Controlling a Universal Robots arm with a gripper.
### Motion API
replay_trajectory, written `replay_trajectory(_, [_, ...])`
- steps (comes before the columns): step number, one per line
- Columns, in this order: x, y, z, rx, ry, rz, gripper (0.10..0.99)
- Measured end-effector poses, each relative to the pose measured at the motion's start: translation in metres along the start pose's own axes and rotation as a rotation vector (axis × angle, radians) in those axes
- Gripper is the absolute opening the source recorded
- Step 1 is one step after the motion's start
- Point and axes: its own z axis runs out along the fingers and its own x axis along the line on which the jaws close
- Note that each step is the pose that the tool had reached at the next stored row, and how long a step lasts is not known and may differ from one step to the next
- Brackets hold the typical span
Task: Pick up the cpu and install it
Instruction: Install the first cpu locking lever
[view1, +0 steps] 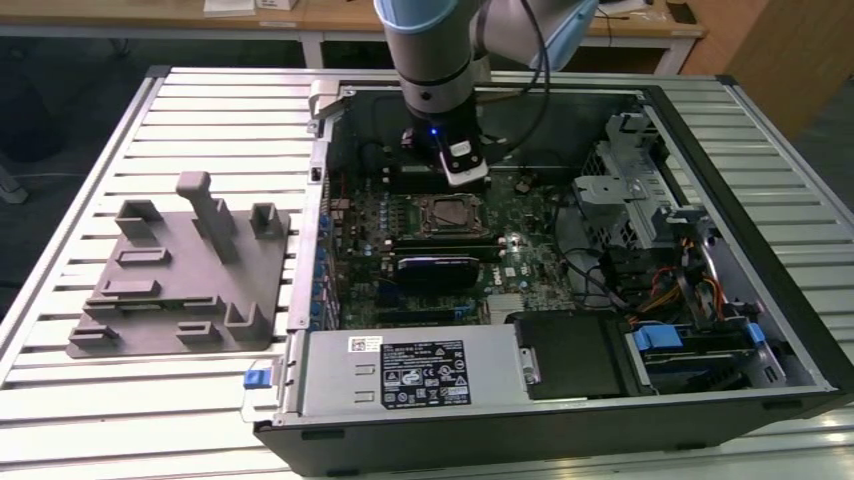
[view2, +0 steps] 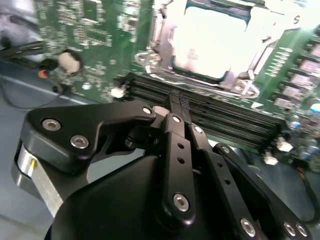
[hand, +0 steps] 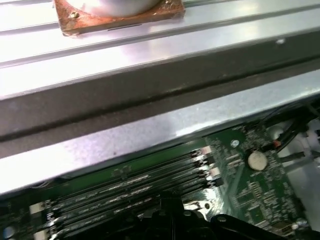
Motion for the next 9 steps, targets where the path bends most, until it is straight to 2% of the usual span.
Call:
replay_trajectory(2, [-0.0013, 0.0004, 0.0005, 0.017, 0.0305, 0.006, 0.106])
replay_trajectory(3, [-0.0025, 0.0007, 0.0007, 0.026, 0.0417, 0.008, 0.106])
replay_trajectory(9, [-0.0096, 0.0030, 0.0024, 0.083, 0.0950, 0.016, 0.106])
